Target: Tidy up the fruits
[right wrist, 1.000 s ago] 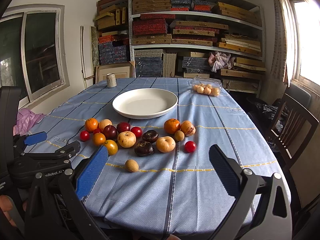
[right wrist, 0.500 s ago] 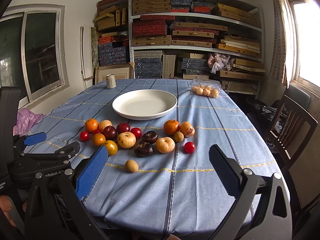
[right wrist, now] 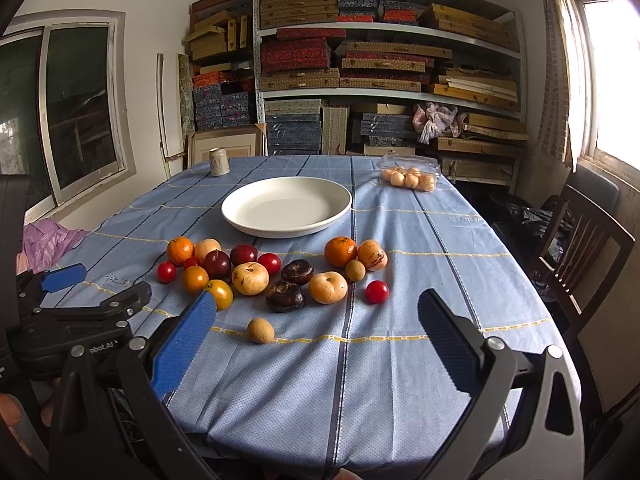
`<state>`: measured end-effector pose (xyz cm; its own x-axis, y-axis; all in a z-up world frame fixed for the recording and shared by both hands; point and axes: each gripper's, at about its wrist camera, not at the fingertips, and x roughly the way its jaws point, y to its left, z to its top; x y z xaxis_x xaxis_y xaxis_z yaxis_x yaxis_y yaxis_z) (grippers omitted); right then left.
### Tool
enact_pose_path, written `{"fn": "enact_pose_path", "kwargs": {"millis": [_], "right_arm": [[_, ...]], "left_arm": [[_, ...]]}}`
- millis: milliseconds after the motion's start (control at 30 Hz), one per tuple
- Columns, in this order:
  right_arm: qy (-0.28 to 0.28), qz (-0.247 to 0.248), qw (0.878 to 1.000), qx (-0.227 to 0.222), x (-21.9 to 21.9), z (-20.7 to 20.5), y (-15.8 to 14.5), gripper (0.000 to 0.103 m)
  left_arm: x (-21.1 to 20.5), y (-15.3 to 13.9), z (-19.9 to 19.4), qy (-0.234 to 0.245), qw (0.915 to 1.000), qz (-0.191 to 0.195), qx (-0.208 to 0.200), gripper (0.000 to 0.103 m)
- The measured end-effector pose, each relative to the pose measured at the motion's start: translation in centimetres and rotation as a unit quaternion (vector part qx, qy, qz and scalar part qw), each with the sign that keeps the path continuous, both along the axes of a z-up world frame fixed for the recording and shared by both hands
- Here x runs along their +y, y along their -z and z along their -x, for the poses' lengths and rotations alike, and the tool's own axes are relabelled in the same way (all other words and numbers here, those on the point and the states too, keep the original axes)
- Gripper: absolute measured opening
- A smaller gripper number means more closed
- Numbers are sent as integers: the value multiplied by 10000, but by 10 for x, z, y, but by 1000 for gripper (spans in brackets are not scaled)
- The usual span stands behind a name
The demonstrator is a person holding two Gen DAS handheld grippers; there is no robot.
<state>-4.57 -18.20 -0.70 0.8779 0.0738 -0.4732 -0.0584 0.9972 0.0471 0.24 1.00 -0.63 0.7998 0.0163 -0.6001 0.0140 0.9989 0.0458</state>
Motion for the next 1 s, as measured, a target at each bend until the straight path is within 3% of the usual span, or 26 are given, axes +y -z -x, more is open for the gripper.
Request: {"fn": "enact_pose_path", "kwargs": {"millis": [467,767,1000], "right_arm": [[-2,45,9998,183,-2,-9,5,99],[-50,-164,9946,1020,-26,-44,40,99],[-248,87,9943,1033,-20,-63,59,99]], "left_arm": [[3,2,-2,16,9999,-9,125,100],[46,40,-41,46,9973,-27,733,100],[51,57,-80,29,9960,-52,896,98]]}}
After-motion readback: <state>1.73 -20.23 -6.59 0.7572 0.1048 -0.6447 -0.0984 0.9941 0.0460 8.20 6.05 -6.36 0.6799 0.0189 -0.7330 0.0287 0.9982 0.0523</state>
